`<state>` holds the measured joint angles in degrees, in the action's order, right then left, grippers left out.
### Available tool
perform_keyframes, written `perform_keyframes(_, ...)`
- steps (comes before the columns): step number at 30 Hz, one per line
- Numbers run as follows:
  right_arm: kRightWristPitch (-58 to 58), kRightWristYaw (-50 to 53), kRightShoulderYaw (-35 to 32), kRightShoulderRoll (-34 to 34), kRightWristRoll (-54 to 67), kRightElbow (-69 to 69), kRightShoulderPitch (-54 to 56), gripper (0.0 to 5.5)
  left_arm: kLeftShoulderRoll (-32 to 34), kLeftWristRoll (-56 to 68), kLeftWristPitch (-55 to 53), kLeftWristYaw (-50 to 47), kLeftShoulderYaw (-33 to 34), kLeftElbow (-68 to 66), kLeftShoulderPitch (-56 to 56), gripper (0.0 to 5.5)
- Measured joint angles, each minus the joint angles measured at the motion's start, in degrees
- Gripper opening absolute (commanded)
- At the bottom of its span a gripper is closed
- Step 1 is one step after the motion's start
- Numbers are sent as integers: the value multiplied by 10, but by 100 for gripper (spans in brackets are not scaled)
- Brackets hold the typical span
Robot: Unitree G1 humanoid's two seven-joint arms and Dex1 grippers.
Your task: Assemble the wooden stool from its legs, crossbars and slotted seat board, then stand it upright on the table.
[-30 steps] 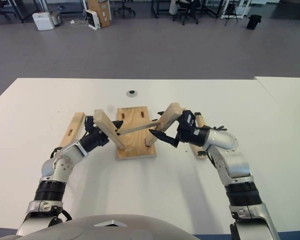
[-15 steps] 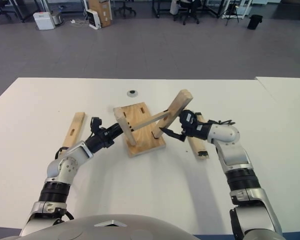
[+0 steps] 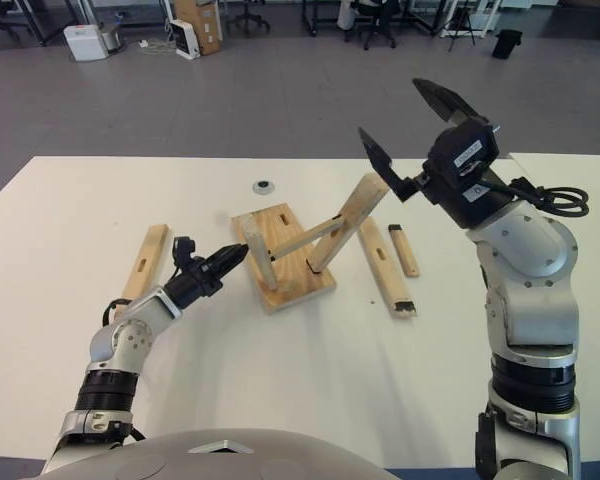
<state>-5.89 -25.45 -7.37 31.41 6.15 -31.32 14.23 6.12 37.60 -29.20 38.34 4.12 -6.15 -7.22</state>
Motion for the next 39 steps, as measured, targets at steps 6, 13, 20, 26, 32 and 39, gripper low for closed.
perform_keyframes(6, 95, 105, 241, -10, -358, 101, -118, 383, -1, -1, 0, 0, -1, -7, -6, 224)
perform_keyframes(13, 84, 114, 242, -51, -361, 126, -109, 383, -4, -1, 4, 2, -5, -12, -9, 224)
perform_keyframes(20, 14, 113, 104, -131, -166, 73, 4, 383, -8, -11, 22, 2, -11, -20, -9, 224)
perform_keyframes(26, -146, 132, -80, -185, 135, 51, 102, 383, -24, -17, 148, -1, 25, 47, -38, 224)
perform_keyframes(32, -317, 125, -166, -207, 428, 71, 24, 383, -35, 57, 169, 24, 38, 186, -17, 224)
perform_keyframes(39, -338, 121, -134, -171, 431, 89, 9, 383, -20, 55, 162, 37, -13, 221, -3, 224)
